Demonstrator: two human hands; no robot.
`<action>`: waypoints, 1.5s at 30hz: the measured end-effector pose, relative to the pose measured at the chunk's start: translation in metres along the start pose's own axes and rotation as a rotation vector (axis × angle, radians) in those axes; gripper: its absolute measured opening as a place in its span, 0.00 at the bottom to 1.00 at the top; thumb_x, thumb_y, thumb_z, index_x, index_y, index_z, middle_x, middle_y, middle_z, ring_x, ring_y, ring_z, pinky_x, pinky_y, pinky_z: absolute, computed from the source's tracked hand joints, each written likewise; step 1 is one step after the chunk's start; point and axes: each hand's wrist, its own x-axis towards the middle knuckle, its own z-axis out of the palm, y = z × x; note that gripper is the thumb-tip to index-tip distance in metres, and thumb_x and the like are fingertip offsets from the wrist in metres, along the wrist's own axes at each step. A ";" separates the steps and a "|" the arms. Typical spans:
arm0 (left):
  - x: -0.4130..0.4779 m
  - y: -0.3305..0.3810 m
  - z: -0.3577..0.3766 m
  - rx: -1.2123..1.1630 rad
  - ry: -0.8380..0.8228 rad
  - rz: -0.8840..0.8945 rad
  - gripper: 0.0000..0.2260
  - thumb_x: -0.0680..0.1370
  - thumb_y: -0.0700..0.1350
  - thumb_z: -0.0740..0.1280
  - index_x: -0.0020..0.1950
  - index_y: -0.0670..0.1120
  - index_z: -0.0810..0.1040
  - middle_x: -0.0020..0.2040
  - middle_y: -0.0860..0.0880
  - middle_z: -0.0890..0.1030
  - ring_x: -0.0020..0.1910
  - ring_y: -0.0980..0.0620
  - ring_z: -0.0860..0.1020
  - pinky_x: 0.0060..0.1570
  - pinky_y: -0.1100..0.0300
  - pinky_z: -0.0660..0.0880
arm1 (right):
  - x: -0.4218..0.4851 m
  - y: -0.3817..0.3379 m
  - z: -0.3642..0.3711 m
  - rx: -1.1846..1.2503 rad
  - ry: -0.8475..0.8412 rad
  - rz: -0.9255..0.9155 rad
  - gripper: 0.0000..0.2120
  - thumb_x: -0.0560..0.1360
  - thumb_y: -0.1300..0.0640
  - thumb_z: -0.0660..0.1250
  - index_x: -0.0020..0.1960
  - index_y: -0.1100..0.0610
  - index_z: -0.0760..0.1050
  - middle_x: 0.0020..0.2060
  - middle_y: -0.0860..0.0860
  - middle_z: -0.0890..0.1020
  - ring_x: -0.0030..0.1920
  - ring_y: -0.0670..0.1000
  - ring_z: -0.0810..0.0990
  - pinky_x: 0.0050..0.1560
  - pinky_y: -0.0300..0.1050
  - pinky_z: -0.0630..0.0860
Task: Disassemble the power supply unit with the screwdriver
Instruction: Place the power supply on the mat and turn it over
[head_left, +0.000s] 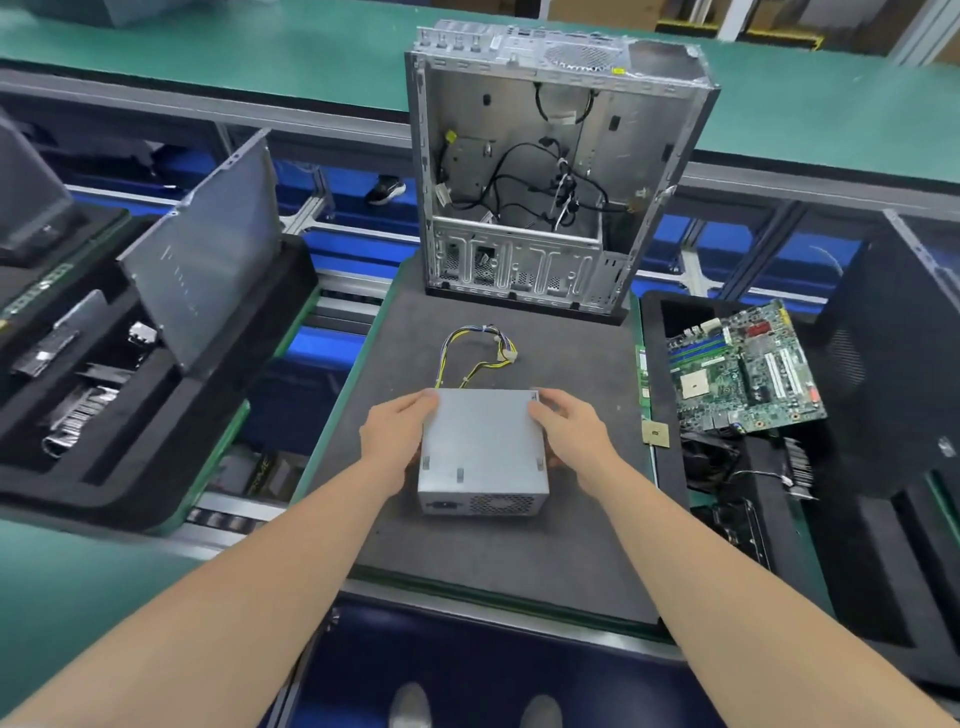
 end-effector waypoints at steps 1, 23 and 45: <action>0.000 0.005 0.004 0.011 0.058 -0.069 0.14 0.72 0.59 0.74 0.51 0.53 0.88 0.54 0.50 0.85 0.53 0.45 0.83 0.53 0.51 0.82 | 0.002 -0.002 0.001 -0.006 0.001 0.023 0.08 0.78 0.46 0.66 0.55 0.38 0.80 0.51 0.42 0.83 0.52 0.50 0.82 0.43 0.55 0.85; -0.008 0.018 -0.006 0.420 -0.084 0.042 0.21 0.78 0.68 0.63 0.50 0.55 0.87 0.48 0.51 0.88 0.43 0.44 0.88 0.51 0.52 0.82 | -0.004 0.014 -0.009 0.069 -0.359 0.312 0.15 0.71 0.35 0.66 0.58 0.29 0.77 0.50 0.42 0.87 0.50 0.49 0.87 0.53 0.54 0.81; -0.034 -0.016 -0.024 0.715 -0.439 0.548 0.57 0.60 0.68 0.80 0.80 0.69 0.49 0.70 0.65 0.61 0.67 0.63 0.71 0.65 0.59 0.73 | -0.009 0.021 -0.006 0.203 -0.196 0.153 0.18 0.76 0.54 0.70 0.62 0.48 0.68 0.59 0.52 0.83 0.55 0.56 0.83 0.60 0.55 0.75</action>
